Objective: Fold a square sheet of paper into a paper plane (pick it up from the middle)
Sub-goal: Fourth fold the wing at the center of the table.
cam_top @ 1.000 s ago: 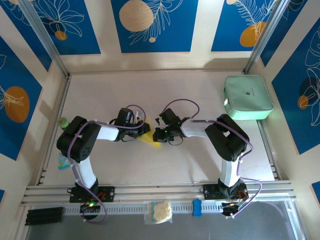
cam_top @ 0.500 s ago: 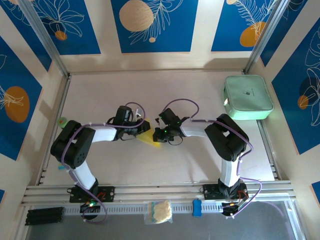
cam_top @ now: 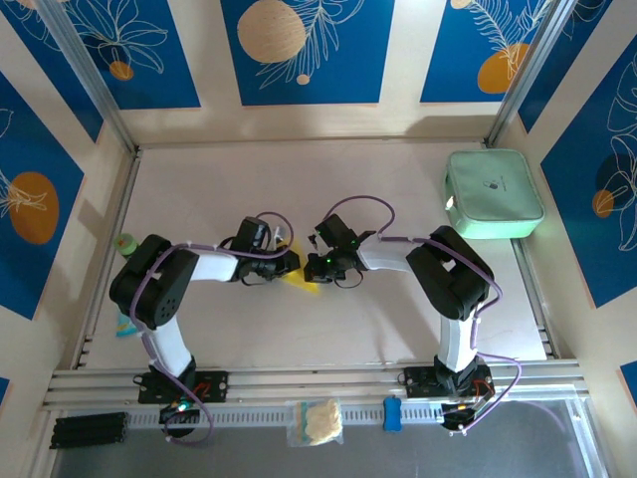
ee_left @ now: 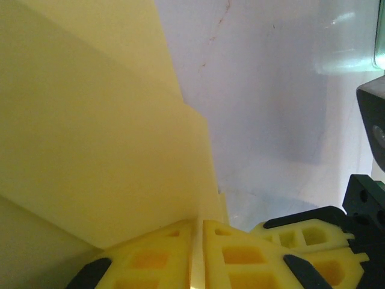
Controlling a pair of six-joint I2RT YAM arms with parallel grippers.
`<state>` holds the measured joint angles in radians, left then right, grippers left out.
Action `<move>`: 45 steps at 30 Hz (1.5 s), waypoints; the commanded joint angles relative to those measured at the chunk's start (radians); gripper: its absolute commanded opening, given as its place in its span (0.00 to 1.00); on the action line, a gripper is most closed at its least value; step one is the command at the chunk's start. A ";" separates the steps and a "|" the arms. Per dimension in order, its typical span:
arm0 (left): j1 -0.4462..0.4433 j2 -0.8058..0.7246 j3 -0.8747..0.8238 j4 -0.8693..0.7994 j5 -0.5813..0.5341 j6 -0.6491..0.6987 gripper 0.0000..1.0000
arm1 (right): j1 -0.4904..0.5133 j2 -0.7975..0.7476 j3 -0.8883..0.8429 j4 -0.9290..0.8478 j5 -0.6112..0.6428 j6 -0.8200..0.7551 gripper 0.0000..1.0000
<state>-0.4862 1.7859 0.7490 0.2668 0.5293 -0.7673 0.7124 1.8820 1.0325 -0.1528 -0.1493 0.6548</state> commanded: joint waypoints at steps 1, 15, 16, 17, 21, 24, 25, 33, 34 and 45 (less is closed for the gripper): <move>-0.006 0.032 0.032 -0.067 -0.041 0.041 0.14 | 0.001 0.057 -0.017 -0.115 0.067 -0.022 0.03; 0.113 0.113 0.200 -0.330 -0.140 0.191 0.15 | -0.004 0.060 -0.060 -0.197 0.108 -0.112 0.03; 0.126 0.121 0.213 -0.340 -0.140 0.203 0.15 | -0.004 0.062 -0.061 -0.195 0.105 -0.111 0.03; 0.141 0.131 0.231 -0.354 -0.140 0.218 0.15 | -0.003 0.062 -0.063 -0.194 0.103 -0.110 0.03; 0.192 0.173 0.295 -0.396 -0.142 0.268 0.15 | -0.004 0.065 -0.065 -0.194 0.106 -0.107 0.03; 0.224 0.204 0.350 -0.439 -0.155 0.305 0.16 | -0.004 0.066 -0.065 -0.193 0.107 -0.108 0.03; 0.233 0.213 0.371 -0.455 -0.161 0.313 0.16 | -0.004 0.065 -0.065 -0.193 0.106 -0.109 0.03; 0.274 0.250 0.534 -0.581 -0.218 0.382 0.18 | -0.002 0.054 -0.075 -0.192 0.108 -0.116 0.03; 0.277 0.245 0.546 -0.591 -0.220 0.388 0.18 | -0.002 0.052 -0.078 -0.191 0.106 -0.118 0.03; 0.261 -0.088 0.394 -0.552 -0.075 0.280 0.20 | 0.011 -0.039 -0.162 -0.139 0.020 -0.177 0.03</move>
<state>-0.2123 1.7966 1.1881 -0.2996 0.3927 -0.4419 0.7155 1.8202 0.9447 -0.1234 -0.1379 0.5209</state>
